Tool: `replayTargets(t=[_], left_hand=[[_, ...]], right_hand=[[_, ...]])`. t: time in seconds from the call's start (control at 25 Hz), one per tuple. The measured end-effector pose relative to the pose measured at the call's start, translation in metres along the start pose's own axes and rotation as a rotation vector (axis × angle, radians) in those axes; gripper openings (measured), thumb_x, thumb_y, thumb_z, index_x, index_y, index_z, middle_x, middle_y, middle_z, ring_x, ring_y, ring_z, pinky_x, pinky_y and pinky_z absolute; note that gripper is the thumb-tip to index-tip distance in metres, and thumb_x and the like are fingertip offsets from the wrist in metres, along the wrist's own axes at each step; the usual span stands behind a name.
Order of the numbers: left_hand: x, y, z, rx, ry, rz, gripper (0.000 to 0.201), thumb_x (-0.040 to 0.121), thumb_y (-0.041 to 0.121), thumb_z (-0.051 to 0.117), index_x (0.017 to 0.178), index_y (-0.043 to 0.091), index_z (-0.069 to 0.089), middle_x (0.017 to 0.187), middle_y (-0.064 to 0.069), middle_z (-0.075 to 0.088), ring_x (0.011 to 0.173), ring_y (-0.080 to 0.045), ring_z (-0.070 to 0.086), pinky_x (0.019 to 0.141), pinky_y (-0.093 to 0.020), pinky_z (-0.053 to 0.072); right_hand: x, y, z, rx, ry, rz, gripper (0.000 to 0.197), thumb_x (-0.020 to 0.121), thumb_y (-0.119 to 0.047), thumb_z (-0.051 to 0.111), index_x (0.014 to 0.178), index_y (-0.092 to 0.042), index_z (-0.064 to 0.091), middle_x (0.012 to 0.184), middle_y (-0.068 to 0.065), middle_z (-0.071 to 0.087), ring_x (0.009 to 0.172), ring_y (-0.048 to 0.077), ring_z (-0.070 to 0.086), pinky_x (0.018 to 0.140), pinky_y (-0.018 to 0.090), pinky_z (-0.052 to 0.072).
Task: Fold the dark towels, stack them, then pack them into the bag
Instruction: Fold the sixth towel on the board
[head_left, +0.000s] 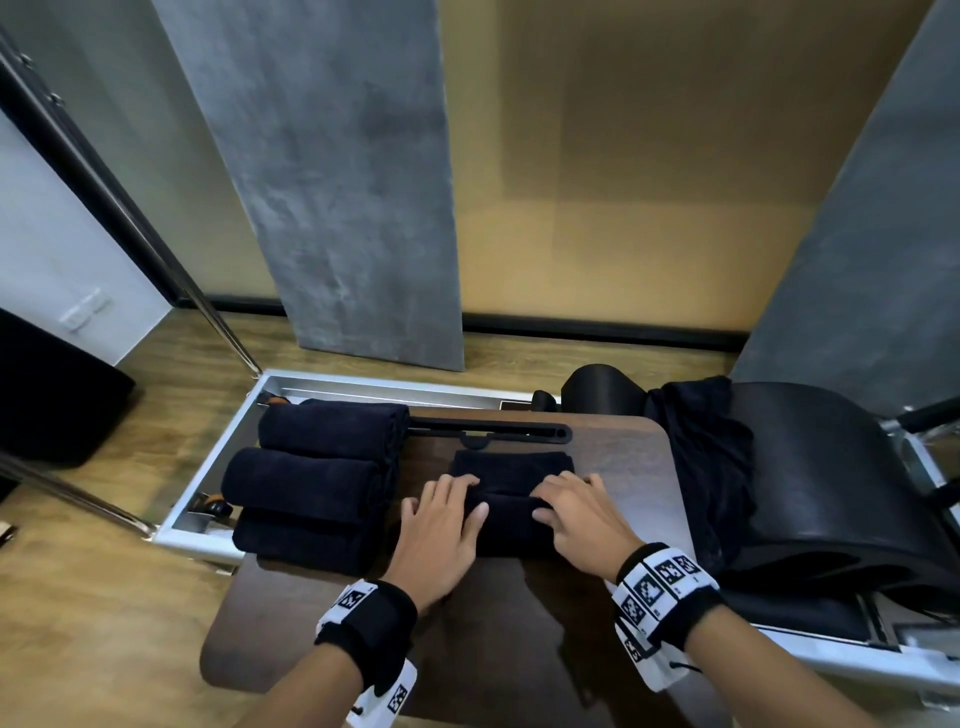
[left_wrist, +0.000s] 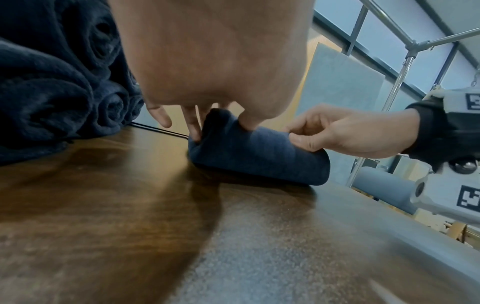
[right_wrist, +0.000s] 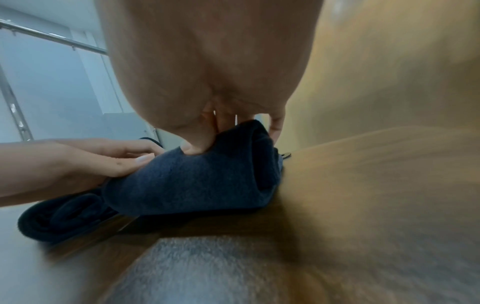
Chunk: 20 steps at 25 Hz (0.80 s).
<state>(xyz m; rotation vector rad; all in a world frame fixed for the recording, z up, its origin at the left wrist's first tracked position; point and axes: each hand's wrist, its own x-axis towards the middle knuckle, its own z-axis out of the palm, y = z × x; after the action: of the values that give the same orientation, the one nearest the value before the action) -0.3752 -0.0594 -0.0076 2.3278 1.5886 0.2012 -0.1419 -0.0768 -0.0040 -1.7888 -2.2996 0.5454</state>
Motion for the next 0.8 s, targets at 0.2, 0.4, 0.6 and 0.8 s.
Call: replayTargets(t=[0.2, 0.4, 0.6, 0.8], left_hand=[[0.004, 0.004, 0.002, -0.113, 0.026, -0.027, 0.038, 0.108, 0.047, 0.038, 0.143, 0.033, 0.045, 0.141, 0.015, 0.048, 0.13, -0.009, 0.044, 0.105, -0.041, 0.039], [0.018, 0.012, 0.007, -0.19, 0.017, -0.159, 0.047, 0.11, 0.046, 0.034, 0.155, 0.031, 0.036, 0.146, 0.008, 0.047, 0.136, -0.017, 0.043, 0.109, -0.047, 0.04], [0.039, 0.018, 0.011, -0.415, 0.094, -0.374, 0.064, 0.104, 0.066, 0.039, 0.149, 0.021, 0.044, 0.139, -0.001, 0.042, 0.128, -0.027, 0.055, 0.104, -0.047, 0.047], [0.06, 0.023, 0.013, -0.47, 0.064, -0.637, 0.092, 0.093, 0.084, 0.04, 0.142, 0.008, 0.056, 0.147, -0.011, 0.049, 0.139, -0.032, 0.045, 0.11, -0.049, 0.043]], right_hand=[[0.015, 0.003, -0.005, 0.206, -0.025, 0.096, 0.034, 0.098, -0.008, 0.053, 0.117, -0.031, 0.038, 0.088, -0.001, 0.066, 0.082, 0.019, 0.064, 0.078, 0.041, 0.052], [0.013, 0.017, -0.002, 0.415, 0.148, 0.151, 0.029, 0.095, -0.06, 0.062, 0.093, -0.031, 0.057, 0.094, -0.012, 0.058, 0.086, 0.002, 0.057, 0.075, 0.024, 0.048], [0.005, 0.037, 0.004, 0.588, 0.236, 0.256, 0.046, 0.087, -0.059, 0.074, 0.119, -0.026, 0.071, 0.117, -0.015, 0.054, 0.109, 0.003, 0.057, 0.093, 0.024, 0.047], [0.021, 0.024, 0.011, 0.485, 0.296, 0.624, 0.073, 0.084, -0.086, 0.048, 0.11, -0.021, 0.069, 0.108, -0.003, 0.063, 0.102, 0.018, 0.06, 0.085, 0.036, 0.05]])
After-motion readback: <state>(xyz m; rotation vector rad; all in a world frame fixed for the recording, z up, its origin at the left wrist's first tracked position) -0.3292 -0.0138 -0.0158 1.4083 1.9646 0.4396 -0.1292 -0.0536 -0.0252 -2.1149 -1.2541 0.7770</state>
